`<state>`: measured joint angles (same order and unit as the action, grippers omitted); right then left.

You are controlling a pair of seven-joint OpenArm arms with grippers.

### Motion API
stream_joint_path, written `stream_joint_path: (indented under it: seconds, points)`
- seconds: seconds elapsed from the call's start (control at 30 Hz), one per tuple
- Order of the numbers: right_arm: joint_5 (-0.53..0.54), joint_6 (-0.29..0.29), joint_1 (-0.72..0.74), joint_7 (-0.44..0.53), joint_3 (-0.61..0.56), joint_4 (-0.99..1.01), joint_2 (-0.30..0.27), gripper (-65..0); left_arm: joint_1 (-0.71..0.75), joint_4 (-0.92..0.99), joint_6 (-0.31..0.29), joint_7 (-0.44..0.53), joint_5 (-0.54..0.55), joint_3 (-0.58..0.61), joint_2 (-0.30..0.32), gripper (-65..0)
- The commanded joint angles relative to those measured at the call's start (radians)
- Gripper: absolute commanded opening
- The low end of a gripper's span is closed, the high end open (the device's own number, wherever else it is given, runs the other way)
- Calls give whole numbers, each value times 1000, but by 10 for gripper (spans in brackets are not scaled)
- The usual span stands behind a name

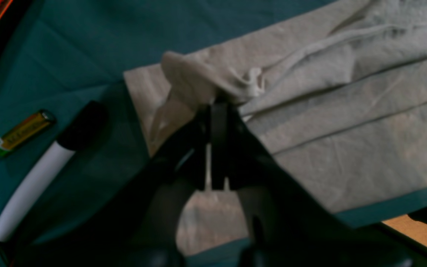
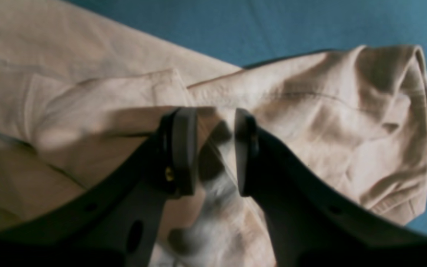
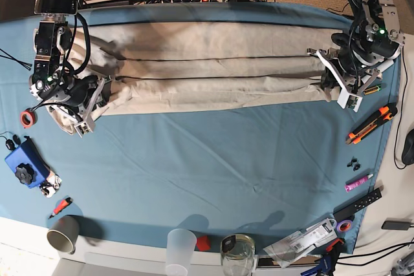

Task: Fold the T-shirt properly
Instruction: 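Fold the held shirt end over with the right gripper toward the strip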

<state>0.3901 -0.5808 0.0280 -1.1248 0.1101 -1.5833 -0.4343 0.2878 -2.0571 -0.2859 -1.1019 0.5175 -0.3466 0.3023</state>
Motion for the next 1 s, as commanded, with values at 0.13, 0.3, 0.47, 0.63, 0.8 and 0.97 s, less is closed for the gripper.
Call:
stream_joint_path:
  seconds: [0.13, 0.3, 0.47, 0.63, 0.8, 0.97]
  points:
    - [62, -19, 19, 10, 6, -13, -20, -474, -5, -18, -4, 26, 7, -5, 10, -650]
    - [66, -19, 19, -23, 6, -13, -19, -476, -5, -18, -4, 26, 7, -5, 10, -650]
    - [66, -17, 19, -32, 6, -13, -19, -650, -5, -18, -4, 26, 7, -5, 10, -650]
    - [66, -16, 19, -52, 6, -13, -19, -650, -5, -18, -4, 27, 7, -5, 10, -650]
    - [155, -10, 18, -150, 7, -14, -20, -650, -5, -18, -4, 26, 7, -5, 10, -650]
    - [249, -8, 17, -232, 7, -17, -20, -650, -5, -18, -4, 26, 7, -5, 10, -650]
